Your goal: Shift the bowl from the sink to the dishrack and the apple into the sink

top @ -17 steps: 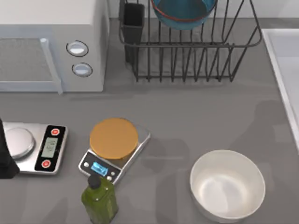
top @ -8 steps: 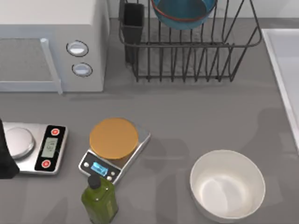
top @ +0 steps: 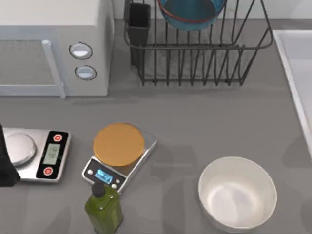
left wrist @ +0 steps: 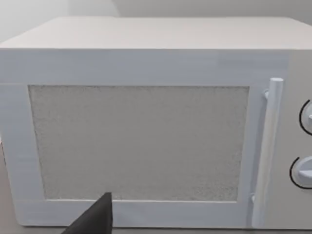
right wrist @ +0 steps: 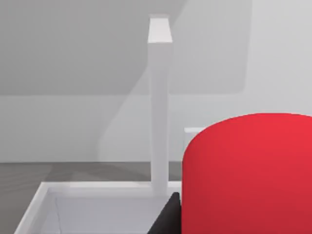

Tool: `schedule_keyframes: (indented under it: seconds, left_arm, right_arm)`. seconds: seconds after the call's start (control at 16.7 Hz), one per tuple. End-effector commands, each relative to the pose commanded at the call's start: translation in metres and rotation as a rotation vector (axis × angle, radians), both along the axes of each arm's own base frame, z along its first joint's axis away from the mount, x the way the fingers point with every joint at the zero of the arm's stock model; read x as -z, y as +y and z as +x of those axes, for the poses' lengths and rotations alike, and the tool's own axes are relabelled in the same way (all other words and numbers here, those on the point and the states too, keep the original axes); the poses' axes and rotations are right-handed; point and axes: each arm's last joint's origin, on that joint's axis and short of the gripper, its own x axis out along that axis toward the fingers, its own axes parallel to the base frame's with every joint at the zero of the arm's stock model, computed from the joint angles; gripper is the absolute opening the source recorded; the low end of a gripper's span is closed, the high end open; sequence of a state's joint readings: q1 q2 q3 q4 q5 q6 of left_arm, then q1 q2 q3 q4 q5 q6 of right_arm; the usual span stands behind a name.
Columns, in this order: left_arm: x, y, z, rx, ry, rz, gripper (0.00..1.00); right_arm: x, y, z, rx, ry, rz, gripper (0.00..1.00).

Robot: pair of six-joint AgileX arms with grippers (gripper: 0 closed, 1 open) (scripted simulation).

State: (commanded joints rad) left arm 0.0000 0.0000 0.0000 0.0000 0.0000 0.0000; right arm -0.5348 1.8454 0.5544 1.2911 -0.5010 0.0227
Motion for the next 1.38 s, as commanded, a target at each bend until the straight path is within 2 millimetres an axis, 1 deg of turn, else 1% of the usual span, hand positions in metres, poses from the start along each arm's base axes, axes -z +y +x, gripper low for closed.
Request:
schedule_keyframes:
  seconds: [0.18, 0.36, 0.42, 0.54, 0.78, 1.38]
  left_arm:
    - [0.0, 0.0, 0.0, 0.0, 0.0, 0.0, 1.0]
    - [0.0, 0.0, 0.0, 0.0, 0.0, 0.0, 1.0]
    - [0.0, 0.0, 0.0, 0.0, 0.0, 0.0, 1.0]
    - [0.0, 0.0, 0.0, 0.0, 0.0, 0.0, 1.0]
    - [0.0, 0.0, 0.0, 0.0, 0.0, 0.0, 1.0]
    - [0.0, 0.0, 0.0, 0.0, 0.0, 0.0, 1.0]
  right_arm:
    - [0.037, 0.003, -0.003, -0.004, -0.017, -0.011, 0.0]
    - [0.064, 0.008, -0.01, -0.005, -0.014, -0.012, 0.0]
    - [0.07, 0.009, -0.012, -0.004, -0.011, -0.011, 0.0]
    - [0.075, 0.011, -0.014, -0.004, -0.008, -0.009, 0.0]
    - [0.075, 0.011, -0.014, -0.004, -0.007, -0.009, 0.0]
    - [0.075, 0.011, -0.014, -0.004, -0.007, -0.009, 0.75]
